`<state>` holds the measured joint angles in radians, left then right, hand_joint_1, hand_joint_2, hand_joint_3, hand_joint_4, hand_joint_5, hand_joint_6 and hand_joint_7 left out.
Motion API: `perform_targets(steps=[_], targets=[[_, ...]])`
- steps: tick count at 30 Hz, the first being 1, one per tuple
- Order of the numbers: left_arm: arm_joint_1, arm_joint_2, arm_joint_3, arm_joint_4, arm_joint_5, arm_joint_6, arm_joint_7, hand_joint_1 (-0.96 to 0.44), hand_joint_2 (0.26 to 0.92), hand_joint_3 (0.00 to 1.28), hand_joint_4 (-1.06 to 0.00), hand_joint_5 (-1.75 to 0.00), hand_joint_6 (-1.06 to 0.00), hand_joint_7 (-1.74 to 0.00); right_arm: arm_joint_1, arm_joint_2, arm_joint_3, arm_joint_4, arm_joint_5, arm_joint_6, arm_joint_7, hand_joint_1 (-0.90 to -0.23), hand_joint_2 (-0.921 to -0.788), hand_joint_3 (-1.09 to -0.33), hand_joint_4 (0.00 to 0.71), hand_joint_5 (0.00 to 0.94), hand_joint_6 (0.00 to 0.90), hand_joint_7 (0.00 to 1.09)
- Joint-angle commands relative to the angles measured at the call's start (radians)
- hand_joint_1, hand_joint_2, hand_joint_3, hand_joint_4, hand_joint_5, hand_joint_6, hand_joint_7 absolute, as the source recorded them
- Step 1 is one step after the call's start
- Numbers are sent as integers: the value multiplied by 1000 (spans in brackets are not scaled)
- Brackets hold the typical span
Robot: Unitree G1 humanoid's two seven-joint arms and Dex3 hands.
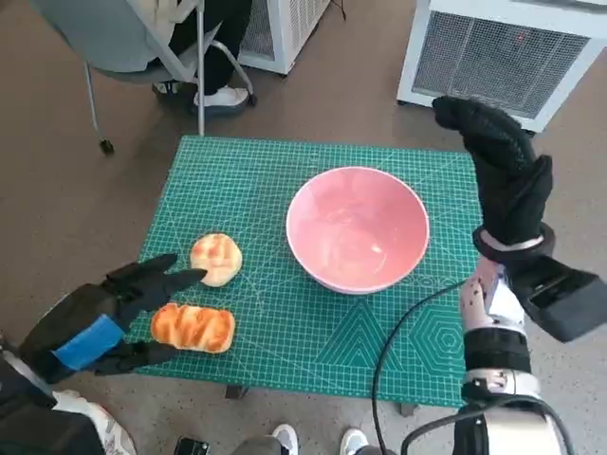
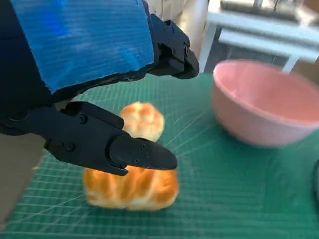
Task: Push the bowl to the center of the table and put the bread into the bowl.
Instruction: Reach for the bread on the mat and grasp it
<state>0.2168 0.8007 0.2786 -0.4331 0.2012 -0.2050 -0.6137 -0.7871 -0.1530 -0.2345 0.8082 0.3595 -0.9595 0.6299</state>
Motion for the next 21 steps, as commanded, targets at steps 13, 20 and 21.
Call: perform_targets(steps=[13,20,21], targets=[[-75,45,-145,116,103,27,-42,-353,828,0,-348,0,-423,-27,28,14,0,-10,13,28,3,-608,-921,-716,347,9,330,81],[-119,37,-204,176,137,52,-43,-313,809,0,-337,0,-414,-12,32,19,0,-16,15,30,2,-607,-921,-714,350,8,332,79],[-126,33,-217,190,145,60,-43,-310,809,0,-336,0,-413,-10,33,20,-1,-16,17,30,3,-606,-921,-714,351,8,332,79]])
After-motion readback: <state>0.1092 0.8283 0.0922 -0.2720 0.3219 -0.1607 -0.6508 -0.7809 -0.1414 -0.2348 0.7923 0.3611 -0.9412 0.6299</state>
